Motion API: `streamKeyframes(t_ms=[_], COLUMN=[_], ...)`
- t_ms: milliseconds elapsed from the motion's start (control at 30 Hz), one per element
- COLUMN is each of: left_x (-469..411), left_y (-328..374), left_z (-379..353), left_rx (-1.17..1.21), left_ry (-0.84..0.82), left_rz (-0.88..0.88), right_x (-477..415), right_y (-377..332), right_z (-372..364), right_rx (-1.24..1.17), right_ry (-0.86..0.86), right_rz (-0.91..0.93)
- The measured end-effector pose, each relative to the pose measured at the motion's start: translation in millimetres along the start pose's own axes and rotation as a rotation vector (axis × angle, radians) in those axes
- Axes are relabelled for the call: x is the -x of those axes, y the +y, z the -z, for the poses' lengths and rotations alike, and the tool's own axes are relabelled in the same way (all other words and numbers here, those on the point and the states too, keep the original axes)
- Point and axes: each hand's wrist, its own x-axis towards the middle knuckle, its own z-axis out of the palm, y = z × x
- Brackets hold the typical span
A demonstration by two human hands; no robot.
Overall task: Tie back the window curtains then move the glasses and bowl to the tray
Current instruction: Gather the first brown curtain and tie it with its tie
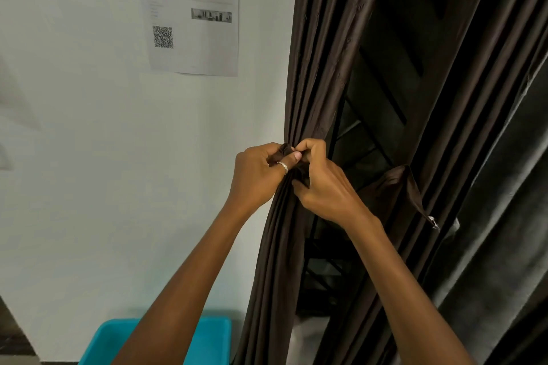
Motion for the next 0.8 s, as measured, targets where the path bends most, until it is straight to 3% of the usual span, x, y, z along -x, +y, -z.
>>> streamKeyframes(t_ms=[233,433,600,800], left_x=[0,3,6,17], left_y=[-2,0,-1,-4], left_z=[-3,-3,-6,-4], left_rx=[0.028,0.055,0.117,0.364], left_ry=[0.043,0.047,0.019,-0.016], left_rz=[0.093,0.137,0.183,0.283], right_x=[15,23,28,29], right_y=[0,3,4,4], right_z=[-8,-12,-14,-11], right_rx=[-0.107,0.208,0.323,0.312], right_ry=[0.226,0.51,0.55,0.554], right_rz=[0.055,0.188,0.195,0.178])
